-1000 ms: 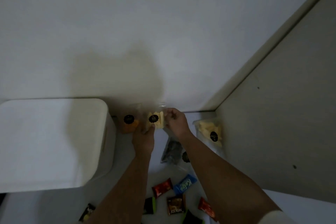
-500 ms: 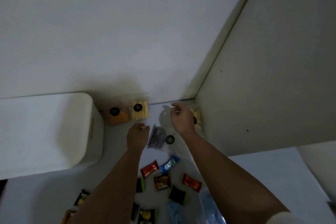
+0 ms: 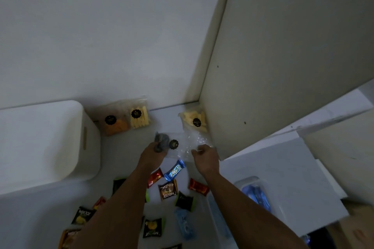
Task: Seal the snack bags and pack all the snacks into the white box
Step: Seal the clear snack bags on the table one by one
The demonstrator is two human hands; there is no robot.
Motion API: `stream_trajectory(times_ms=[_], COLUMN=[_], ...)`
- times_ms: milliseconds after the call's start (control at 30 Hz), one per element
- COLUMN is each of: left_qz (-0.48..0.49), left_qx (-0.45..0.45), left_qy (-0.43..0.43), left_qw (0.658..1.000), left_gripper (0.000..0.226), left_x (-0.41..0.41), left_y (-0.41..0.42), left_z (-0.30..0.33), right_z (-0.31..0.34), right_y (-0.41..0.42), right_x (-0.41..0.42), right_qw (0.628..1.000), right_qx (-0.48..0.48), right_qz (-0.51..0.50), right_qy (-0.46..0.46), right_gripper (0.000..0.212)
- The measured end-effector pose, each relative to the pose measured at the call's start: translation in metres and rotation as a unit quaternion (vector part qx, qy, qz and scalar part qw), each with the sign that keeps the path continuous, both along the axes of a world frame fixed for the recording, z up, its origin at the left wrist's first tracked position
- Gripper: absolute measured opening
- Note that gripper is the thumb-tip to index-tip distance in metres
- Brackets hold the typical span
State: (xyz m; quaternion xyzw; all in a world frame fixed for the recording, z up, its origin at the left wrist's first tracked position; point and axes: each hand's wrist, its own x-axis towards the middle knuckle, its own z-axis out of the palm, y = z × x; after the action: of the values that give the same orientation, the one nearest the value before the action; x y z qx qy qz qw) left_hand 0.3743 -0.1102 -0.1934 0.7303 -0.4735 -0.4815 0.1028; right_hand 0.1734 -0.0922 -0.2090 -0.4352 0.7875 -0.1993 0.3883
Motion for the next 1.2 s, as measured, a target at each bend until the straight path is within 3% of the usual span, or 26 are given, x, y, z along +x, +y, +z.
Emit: stream_trajectory(times_ms=[100, 233, 333, 567, 767, 1000, 1067, 1200], left_qz=[-0.003, -0.001, 0.048, 0.136, 0.184, 0.152, 0.140, 0.117], left_qx=[0.002, -0.017, -0.062, -0.066, -0.058, -0.072, -0.078, -0.071], left_qy=[0.005, -0.002, -0.003, 0.130, 0.197, 0.239, 0.248, 0.283], left_qw=[1.000, 1.000, 0.997, 0.980, 0.961, 0.956, 0.955, 0.949], left_gripper=[0.028, 0.011, 0.014, 0.052, 0.029, 0.026, 0.021, 0.019], left_x=[0.002, -0.002, -0.001, 0.029, 0.069, 0.105, 0.114, 0.133], left_y=[0.003, 0.011, 0.019, 0.025, 0.051, 0.106, 0.120, 0.149], left_z=[-0.003, 0.015, 0.032, 0.073, 0.102, 0.133, 0.141, 0.157], right_z=[-0.004, 0.003, 0.014, 0.055, 0.089, 0.122, 0.130, 0.151], right_y=[0.000, -0.001, -0.002, 0.011, 0.043, 0.097, 0.111, 0.138], right_x=[0.006, 0.016, 0.030, 0.083, 0.130, 0.161, 0.167, 0.180], right_qw=[0.998, 0.991, 0.981, 0.971, 0.962, 0.954, 0.952, 0.940], right_qx=[-0.018, -0.050, -0.092, -0.145, -0.190, -0.216, -0.223, -0.226], right_qz=[-0.009, -0.005, 0.022, 0.100, 0.154, 0.190, 0.185, 0.195], right_qy=[-0.061, -0.127, -0.171, -0.164, -0.123, -0.088, -0.096, -0.163], right_gripper=[0.018, 0.031, 0.031, 0.021, 0.017, 0.017, 0.011, 0.027])
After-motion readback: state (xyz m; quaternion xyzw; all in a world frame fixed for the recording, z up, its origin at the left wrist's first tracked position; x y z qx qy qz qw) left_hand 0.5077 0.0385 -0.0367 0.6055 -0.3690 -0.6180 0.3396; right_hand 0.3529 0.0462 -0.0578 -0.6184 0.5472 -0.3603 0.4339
